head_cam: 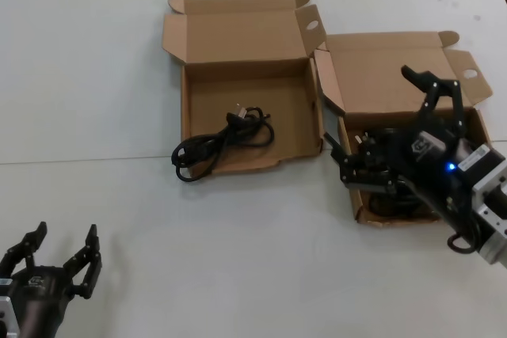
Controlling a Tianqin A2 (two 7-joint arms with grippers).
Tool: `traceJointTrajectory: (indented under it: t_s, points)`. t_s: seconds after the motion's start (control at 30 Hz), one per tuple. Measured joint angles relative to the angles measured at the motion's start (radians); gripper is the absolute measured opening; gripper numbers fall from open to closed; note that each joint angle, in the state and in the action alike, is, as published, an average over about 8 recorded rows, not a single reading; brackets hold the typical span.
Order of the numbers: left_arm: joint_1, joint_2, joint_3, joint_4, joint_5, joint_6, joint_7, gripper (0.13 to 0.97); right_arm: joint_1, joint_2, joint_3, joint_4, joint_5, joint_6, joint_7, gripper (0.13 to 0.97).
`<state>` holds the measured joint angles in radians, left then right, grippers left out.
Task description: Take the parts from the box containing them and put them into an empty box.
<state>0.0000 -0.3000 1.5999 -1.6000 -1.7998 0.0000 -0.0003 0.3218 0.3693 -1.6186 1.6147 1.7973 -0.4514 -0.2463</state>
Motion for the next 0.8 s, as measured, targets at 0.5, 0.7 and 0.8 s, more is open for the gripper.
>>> traceJointTrajectory:
  t_s: [0.5, 0.7, 0.8]
  points:
    - [0.000, 0.000, 0.000, 0.000, 0.000, 0.000, 0.000, 0.700, -0.080, -0.017, 0.005, -0.004, 0.001, 0.112, 0.000, 0.966]
    - [0.000, 0.000, 0.000, 0.000, 0.000, 0.000, 0.000, 0.821, -0.113, -0.024, 0.006, -0.005, 0.001, 0.157, 0.000, 0.966]
    - [0.000, 0.000, 0.000, 0.000, 0.000, 0.000, 0.000, 0.841, -0.128, -0.028, 0.007, -0.006, 0.001, 0.180, 0.000, 0.966]
